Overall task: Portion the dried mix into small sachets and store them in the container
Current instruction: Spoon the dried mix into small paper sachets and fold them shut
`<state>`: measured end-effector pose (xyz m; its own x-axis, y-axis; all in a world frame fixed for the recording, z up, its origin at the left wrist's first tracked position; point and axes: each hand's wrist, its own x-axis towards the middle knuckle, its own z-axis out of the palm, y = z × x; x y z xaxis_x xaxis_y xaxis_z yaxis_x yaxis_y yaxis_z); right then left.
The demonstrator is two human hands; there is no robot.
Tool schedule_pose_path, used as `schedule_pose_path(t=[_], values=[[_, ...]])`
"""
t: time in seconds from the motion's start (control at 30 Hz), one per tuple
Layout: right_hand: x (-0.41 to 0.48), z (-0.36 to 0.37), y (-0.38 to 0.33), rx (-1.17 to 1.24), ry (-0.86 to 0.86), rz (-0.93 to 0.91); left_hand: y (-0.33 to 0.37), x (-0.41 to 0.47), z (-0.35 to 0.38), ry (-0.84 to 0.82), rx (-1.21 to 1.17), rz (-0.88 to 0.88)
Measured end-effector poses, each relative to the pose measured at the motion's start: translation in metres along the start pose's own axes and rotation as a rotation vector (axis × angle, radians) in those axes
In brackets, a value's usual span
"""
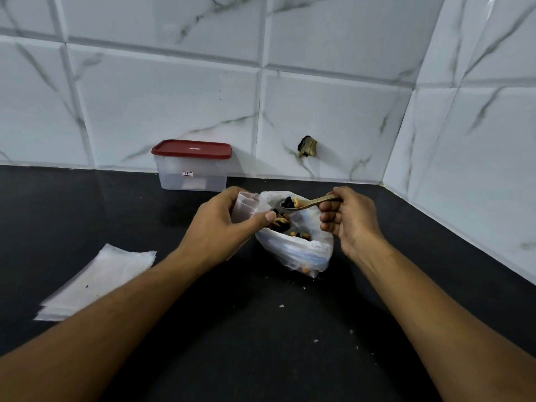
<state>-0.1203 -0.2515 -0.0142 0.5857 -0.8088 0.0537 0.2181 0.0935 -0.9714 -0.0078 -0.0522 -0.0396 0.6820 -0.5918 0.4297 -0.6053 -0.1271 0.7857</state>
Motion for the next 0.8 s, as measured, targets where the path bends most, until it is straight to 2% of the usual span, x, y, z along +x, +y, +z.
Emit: schedule_pose_path(t=[0.27,0.57,0.8], values=[[-0.013,0.009,-0.005,0.032,-0.097,-0.007,-0.001,-0.001,0.0,-0.068,0.046,-0.022],[-0.023,0.02,0.002,-0.073,-0.214,-0.081,-0.001,-0.003,0.005,-0.079,0.028,-0.012],[-0.032,0.022,0.005,-0.238,-0.526,-0.165,-0.005,-0.003,0.008,-0.096,0.035,0.002]])
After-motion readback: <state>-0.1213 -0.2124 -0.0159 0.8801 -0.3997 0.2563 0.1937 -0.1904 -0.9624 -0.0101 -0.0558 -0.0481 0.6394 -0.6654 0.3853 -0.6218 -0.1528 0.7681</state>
